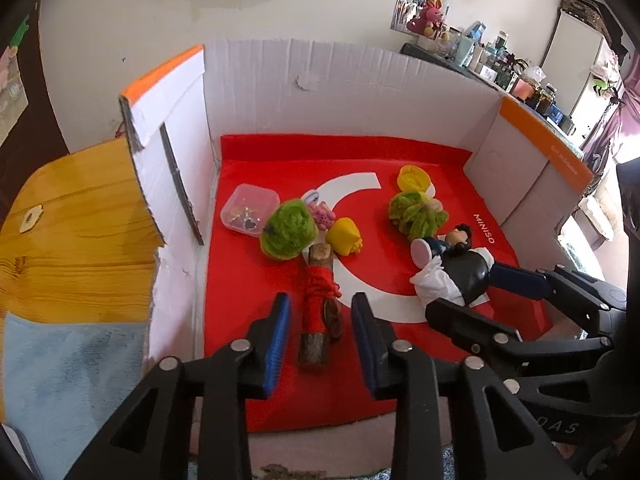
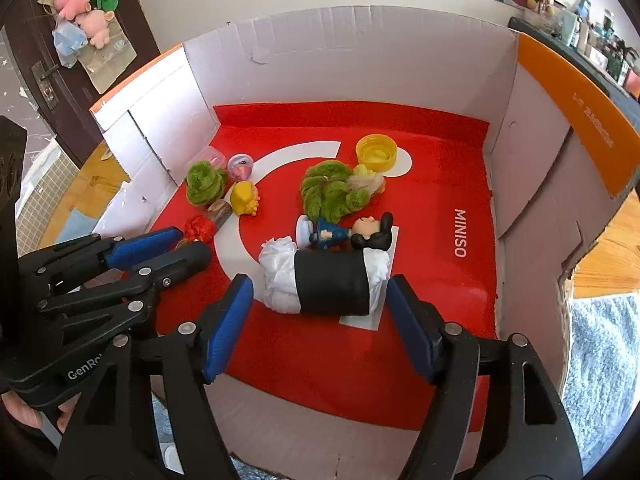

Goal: Organize objects
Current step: 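Open right tool releasing the cylinder while left tool releases the red figure, then withdraw both tools out of the box back over the towel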

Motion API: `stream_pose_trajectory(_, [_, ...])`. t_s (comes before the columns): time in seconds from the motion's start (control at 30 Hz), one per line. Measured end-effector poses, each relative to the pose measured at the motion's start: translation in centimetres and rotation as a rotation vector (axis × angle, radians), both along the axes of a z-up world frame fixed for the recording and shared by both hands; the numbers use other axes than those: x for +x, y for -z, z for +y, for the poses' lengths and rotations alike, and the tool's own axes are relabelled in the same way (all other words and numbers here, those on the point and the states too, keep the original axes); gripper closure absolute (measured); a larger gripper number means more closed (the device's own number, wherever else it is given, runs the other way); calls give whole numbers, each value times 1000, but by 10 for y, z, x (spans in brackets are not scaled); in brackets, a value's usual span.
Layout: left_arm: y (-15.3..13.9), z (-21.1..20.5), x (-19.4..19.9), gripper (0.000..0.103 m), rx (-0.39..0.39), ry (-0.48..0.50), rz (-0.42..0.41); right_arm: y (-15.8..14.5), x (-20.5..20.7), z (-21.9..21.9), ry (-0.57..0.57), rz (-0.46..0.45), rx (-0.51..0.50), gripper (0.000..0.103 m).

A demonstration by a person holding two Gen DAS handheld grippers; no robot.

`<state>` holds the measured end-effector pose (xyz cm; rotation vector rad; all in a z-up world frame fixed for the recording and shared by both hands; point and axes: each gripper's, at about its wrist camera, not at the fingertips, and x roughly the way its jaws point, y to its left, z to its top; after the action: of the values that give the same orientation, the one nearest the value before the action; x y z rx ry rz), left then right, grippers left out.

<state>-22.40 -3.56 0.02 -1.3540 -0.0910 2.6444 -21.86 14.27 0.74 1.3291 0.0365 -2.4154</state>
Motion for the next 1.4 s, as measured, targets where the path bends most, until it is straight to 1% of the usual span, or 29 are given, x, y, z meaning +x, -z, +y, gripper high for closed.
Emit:
stream_pose_trajectory(0.17, [-8,2,9,61,-20,-3,26,-1,5,4,8,1,-11,33])
stream_pose_trajectory(0.3, [-13,1,17,52,-36,-21,42,-4,11,7,12,12,-12,33])
stream_pose_trajectory(0.43, [-17,-4,24,52,-27,-36,46,-10,18,7,16,29,-18,32])
stream_pose_trajectory(0.47, [-18,-4,26,51,-29,-39,47,-11,19,8,17,33,-18,30])
stream_pose_trajectory(0.67, [-27,-7,41,41,-26,-61,68,-20,33,11,9,66,-25,29])
stream_pose_trajectory(0.7, [-28,-7,43,38,-27,-62,71,-21,35,11,8,73,-28,28])
stream_pose_trajectory(0.77, [-30,-5,50,33,-35,-66,83,-24,40,13,8,84,-36,21])
stream_pose_trajectory(0.83, [-32,-4,56,27,-43,-71,94,-27,45,16,9,90,-44,20])
stream_pose_trajectory(0.9, [-33,-3,61,24,-43,-74,99,-28,51,20,14,98,-51,20])
stream_pose_trajectory(1.1, [-31,0,73,24,-42,-77,94,-35,66,26,22,125,-60,20])
stream_pose_trajectory(1.2, [-31,0,80,24,-41,-81,92,-38,73,28,24,137,-72,17])
stream_pose_trajectory(1.4, [-35,-2,97,24,-30,-88,101,-43,87,30,22,162,-71,17])
